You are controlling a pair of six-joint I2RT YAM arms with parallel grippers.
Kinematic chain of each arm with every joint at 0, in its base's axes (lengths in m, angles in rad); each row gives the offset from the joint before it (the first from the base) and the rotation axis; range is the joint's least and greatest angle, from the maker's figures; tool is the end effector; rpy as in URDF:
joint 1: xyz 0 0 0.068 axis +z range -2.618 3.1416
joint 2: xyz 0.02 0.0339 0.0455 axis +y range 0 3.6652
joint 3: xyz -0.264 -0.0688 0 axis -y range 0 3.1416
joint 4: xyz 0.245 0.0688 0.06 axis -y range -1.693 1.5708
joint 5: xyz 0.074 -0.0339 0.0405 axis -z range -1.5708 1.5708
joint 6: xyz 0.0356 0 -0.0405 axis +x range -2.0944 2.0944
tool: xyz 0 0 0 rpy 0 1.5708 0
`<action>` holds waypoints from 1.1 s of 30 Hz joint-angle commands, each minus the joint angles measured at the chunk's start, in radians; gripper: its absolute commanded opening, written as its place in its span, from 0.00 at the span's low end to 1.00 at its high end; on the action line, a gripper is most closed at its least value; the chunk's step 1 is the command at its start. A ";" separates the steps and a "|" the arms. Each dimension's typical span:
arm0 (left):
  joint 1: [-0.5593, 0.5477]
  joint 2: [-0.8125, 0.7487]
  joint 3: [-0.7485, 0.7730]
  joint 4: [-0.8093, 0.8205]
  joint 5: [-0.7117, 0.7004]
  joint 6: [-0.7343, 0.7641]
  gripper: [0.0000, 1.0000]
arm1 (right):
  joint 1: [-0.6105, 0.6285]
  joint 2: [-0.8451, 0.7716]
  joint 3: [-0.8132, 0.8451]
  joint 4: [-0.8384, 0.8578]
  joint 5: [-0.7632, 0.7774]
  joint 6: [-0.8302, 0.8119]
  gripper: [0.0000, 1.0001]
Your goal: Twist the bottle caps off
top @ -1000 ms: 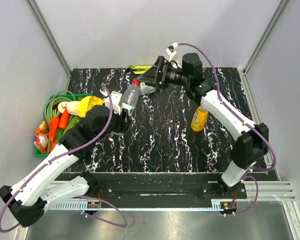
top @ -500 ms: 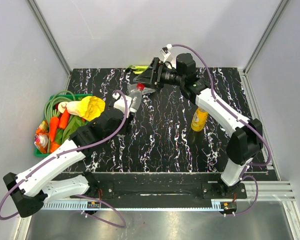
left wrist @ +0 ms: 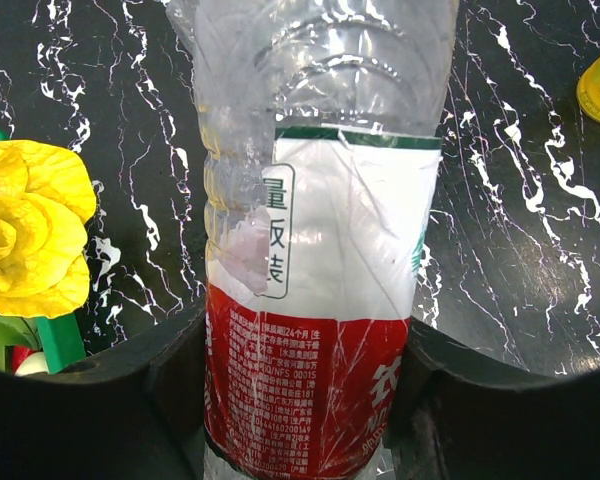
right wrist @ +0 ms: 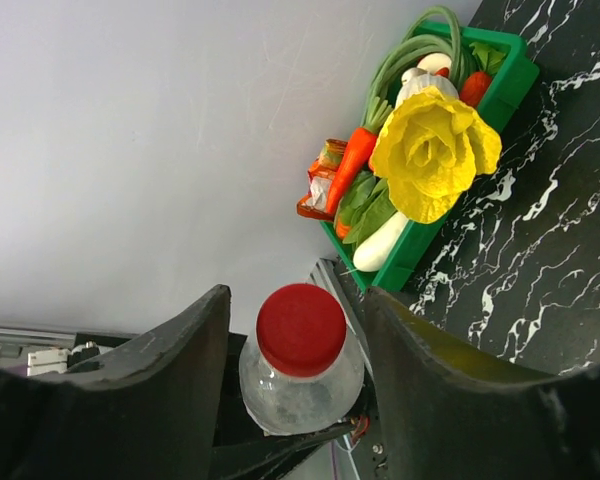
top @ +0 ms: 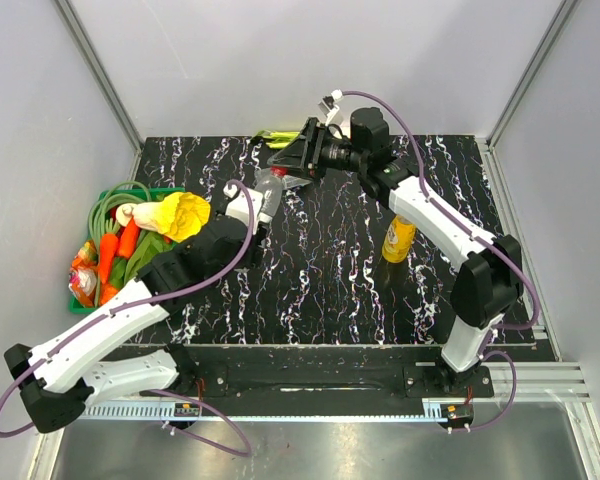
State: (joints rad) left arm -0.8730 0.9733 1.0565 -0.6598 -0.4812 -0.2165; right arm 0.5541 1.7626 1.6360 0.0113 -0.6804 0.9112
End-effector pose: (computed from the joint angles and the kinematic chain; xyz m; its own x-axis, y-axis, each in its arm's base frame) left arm 0.1406 -0.1420 0.3544 -0.4345 0.2218 -0.8730 0.3447 0.9364 0.0664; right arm 0.3470 0.2411 0.3895 -0.8031 0.2254 -0.5515 -0.4990 0.2514 0.8293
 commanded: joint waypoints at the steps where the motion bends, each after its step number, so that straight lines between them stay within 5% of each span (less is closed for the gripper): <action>1: -0.012 0.015 0.042 0.019 -0.040 0.008 0.15 | 0.009 0.011 -0.007 0.075 -0.037 0.054 0.57; 9: -0.023 0.016 0.028 0.011 -0.062 0.006 0.16 | 0.007 0.003 -0.033 0.111 -0.044 0.089 0.43; 20: -0.023 0.019 -0.024 0.026 0.007 -0.027 0.17 | 0.007 -0.034 -0.113 0.168 -0.048 0.083 0.00; 33: 0.002 0.007 -0.141 0.173 0.256 -0.118 0.17 | 0.007 -0.107 -0.209 0.190 -0.067 0.017 0.00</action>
State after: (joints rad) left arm -0.8829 0.9878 0.9428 -0.6182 -0.3904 -0.2981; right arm 0.5503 1.7451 1.4322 0.1383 -0.6968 0.9569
